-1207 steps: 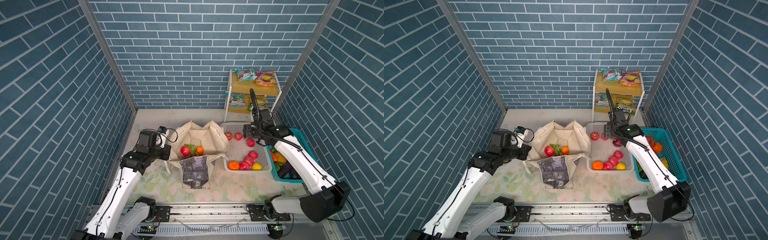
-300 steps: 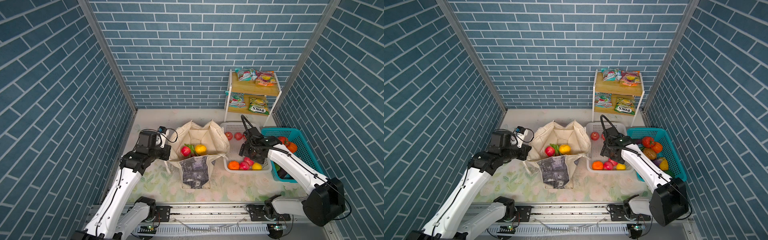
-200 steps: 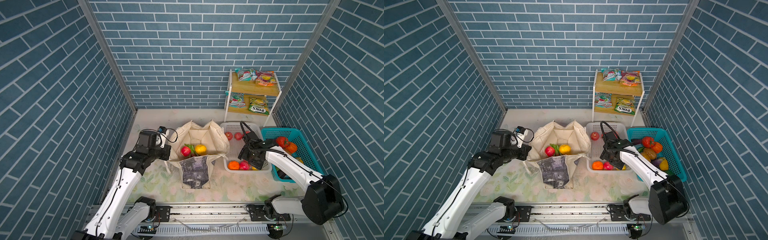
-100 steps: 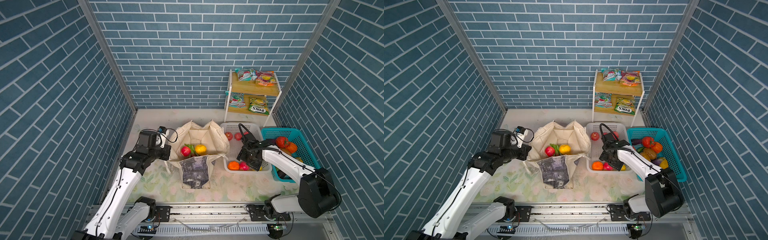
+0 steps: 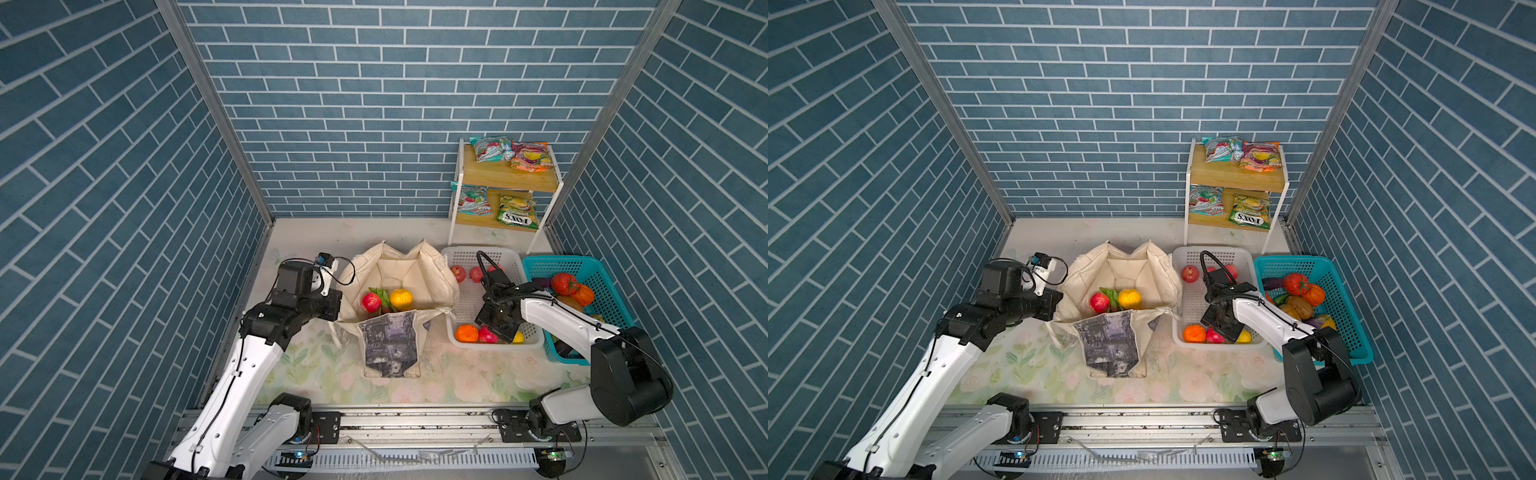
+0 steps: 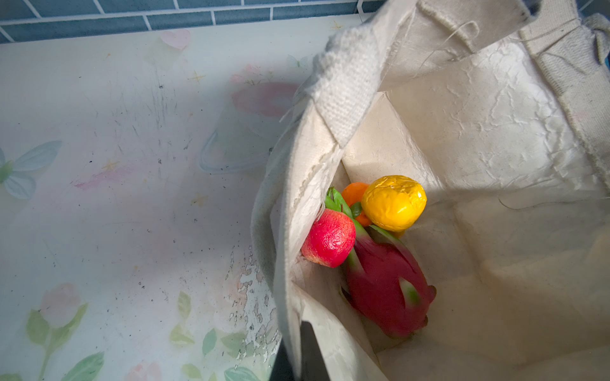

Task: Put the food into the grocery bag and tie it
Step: 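Lower the right gripper and grasp a red apple in the white basket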

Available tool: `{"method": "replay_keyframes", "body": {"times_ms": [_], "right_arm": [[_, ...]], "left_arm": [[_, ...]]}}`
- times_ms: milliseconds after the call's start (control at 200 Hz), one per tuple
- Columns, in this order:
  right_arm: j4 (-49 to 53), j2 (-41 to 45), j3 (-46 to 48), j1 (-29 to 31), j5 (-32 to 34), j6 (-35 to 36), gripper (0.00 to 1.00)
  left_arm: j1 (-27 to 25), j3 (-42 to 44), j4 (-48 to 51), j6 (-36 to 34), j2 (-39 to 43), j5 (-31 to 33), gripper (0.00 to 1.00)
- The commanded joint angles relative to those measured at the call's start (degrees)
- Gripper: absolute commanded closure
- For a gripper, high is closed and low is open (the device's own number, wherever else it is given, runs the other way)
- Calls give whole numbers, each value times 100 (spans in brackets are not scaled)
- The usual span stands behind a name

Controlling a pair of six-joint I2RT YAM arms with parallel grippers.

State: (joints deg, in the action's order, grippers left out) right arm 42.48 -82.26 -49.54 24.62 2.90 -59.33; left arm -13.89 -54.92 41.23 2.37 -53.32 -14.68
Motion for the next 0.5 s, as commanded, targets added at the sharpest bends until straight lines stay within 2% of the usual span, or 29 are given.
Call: {"method": "replay_keyframes", "body": {"times_ms": [0, 220, 495], "right_arm": [[-13, 171, 91, -61, -2, -183, 39], [36, 418, 46, -124, 12, -130, 48], [372, 626, -351, -159, 219, 109, 51]], "left_arm": [[27, 61, -122, 9, 32, -44, 100], [27, 60, -120, 9, 41, -44, 100], [27, 60, -124, 9, 58, -44, 100]]}}
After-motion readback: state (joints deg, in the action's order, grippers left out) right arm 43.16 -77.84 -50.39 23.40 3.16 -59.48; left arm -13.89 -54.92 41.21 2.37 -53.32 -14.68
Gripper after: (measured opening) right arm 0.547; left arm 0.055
